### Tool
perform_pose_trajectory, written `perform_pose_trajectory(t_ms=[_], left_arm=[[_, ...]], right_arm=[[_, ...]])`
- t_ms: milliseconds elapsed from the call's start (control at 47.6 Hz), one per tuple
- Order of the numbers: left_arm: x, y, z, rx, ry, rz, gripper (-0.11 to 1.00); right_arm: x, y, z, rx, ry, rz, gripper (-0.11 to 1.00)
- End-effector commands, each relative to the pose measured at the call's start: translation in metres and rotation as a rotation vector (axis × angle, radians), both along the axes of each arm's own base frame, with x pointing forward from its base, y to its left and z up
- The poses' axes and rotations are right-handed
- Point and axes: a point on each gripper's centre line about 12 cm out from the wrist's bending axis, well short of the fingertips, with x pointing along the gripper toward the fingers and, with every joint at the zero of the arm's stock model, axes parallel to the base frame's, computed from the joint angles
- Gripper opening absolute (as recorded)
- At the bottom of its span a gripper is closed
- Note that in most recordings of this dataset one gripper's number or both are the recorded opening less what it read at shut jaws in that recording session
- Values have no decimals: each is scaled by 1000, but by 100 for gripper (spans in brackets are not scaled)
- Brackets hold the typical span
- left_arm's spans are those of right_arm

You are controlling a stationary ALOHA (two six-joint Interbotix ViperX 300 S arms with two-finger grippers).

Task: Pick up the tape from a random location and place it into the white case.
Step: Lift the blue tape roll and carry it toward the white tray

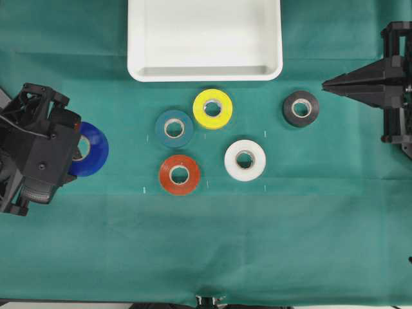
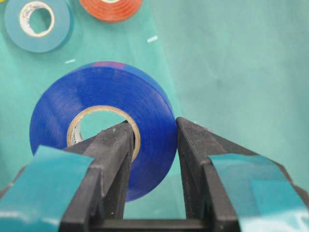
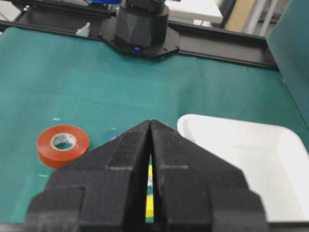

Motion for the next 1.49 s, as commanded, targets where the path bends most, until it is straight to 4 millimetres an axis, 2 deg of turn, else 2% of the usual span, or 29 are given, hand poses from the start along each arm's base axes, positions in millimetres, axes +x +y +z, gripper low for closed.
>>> perform_pose_trajectory(t_ms=[0,1113,1323,1470], left_arm=[[0,-1,7,-4,-23,-4,24],[0,0,6,-4,-23,-1,24],[1,5,6,-2,-24,14,24],[3,16,7,12,-29,38,24]], right_arm=[[2,0,7,0,-15,-1,0],[2,0,7,1,-17,-1,0],[2,0,7,1,-17,-1,0],[2,0,7,1,-15,-1,0]])
